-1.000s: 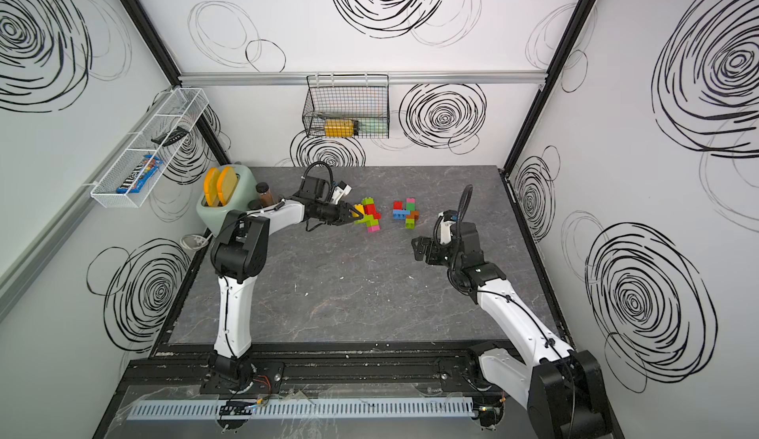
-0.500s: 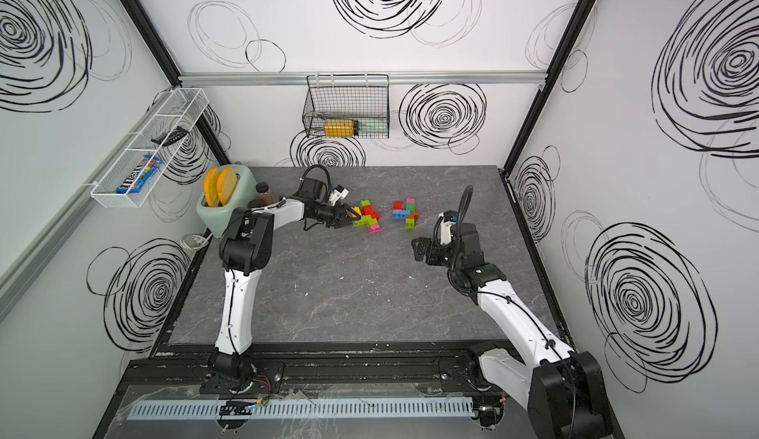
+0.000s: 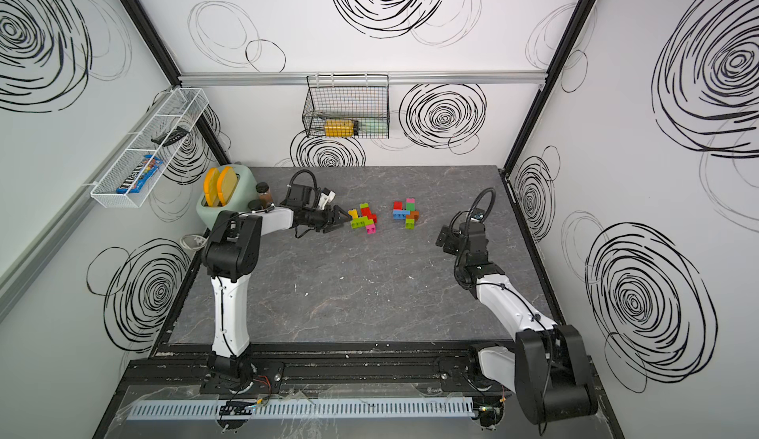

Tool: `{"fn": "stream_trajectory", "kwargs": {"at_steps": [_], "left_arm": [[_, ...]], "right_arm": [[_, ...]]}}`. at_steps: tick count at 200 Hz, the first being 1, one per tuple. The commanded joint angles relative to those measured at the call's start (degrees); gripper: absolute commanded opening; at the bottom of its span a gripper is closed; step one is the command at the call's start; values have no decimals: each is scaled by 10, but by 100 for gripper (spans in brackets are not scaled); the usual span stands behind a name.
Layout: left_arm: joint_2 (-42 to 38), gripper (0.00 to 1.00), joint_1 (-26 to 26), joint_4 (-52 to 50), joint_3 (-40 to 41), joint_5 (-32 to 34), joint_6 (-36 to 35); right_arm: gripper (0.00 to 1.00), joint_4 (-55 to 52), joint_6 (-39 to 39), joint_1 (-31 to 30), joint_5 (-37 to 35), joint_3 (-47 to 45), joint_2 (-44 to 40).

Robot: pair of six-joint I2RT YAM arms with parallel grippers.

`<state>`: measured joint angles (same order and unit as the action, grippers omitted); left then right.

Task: Assemble the number 4 with lego
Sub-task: Place the lego brick at the center of the board, then reset both arms

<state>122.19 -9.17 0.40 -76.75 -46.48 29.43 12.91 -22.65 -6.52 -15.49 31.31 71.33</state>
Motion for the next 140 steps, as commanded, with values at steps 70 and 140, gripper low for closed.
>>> {"fn": "stream_trajectory", "kwargs": {"at_steps": [70,140], "left_arm": [[-490,96,38,220,437,642,-100],[-437,96,139,456,550,573,-197]], "right_arm": [[97,258,135,72,25,-8,176],[97,406,202,75,176,-114,130]]}}
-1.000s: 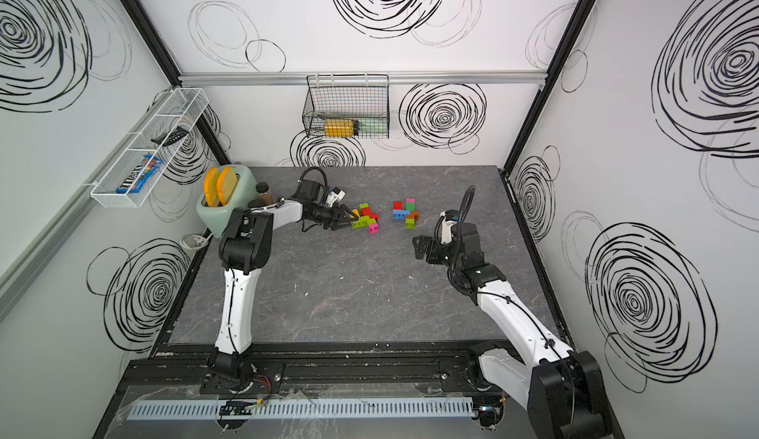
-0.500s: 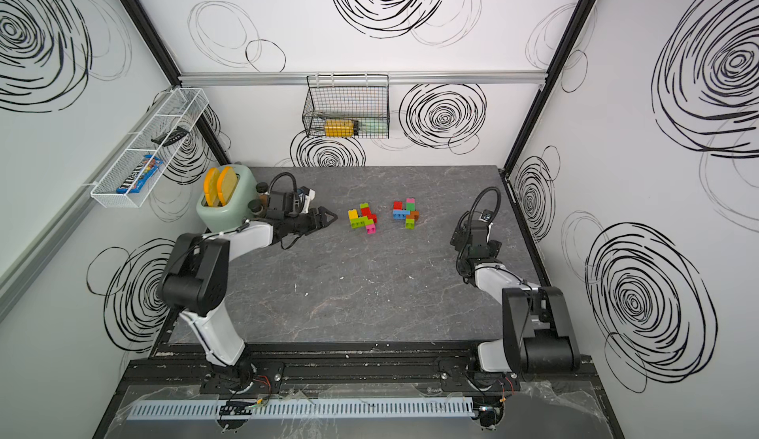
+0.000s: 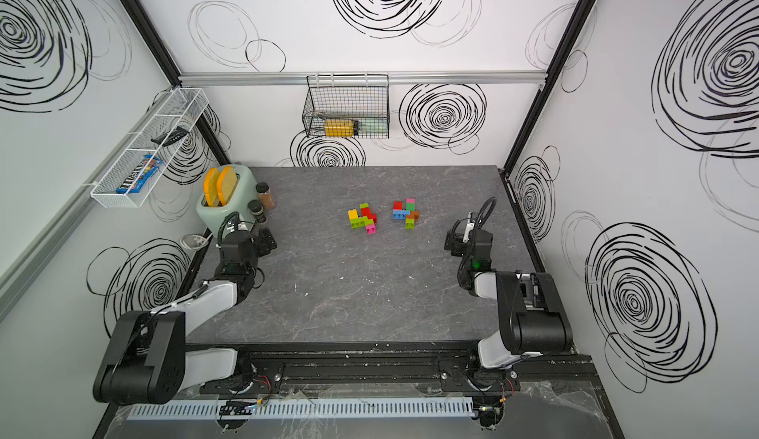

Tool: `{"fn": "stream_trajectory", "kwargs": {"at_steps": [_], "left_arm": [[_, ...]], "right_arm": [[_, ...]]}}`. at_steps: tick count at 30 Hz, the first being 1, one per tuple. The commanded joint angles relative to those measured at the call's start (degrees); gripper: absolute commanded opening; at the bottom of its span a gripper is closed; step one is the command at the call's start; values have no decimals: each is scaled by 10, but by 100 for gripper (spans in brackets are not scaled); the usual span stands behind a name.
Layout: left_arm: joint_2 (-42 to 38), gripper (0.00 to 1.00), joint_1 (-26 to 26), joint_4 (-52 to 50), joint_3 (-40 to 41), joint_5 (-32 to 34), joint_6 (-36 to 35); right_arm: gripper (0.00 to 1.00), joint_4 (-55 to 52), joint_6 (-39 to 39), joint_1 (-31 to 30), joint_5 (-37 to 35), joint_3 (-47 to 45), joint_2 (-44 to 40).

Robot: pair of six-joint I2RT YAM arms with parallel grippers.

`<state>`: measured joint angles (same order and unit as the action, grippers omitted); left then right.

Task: Assemble the number 4 with lego
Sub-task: Reset both arms

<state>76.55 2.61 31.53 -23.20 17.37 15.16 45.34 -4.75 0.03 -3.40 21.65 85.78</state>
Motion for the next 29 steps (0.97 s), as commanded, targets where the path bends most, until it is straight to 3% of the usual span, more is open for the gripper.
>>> {"fn": "stream_trajectory", "kwargs": {"at_steps": [1,4,6,7,9,11,13,15,18,29], "left_arm": [[21,96,21,158,18,-70,-58],[51,96,35,251,26,-182,-57],[65,96,27,261,24,-215,-76],[64,96,16,270,27,-228,-94],[68,96,-32,308,48,-179,-139],[60,96,-70,327,65,-123,-164],[70,96,-59,398,104,-129,-150],[104,96,-58,551,154,-103,-144],[90,96,-74,479,127,-35,-138],[91,96,-75,487,131,-35,-139]], "right_arm": [[97,82,23,9,56,-18,-15],[97,138,19,9,46,-48,-8],[97,236,42,13,67,-83,9],[97,225,41,13,68,-79,7],[97,137,20,12,55,-52,-10],[97,186,29,12,59,-68,-4],[97,155,21,12,55,-57,-11],[97,160,22,12,56,-59,-10],[97,157,22,11,55,-58,-11],[97,157,22,12,56,-57,-9]]}}
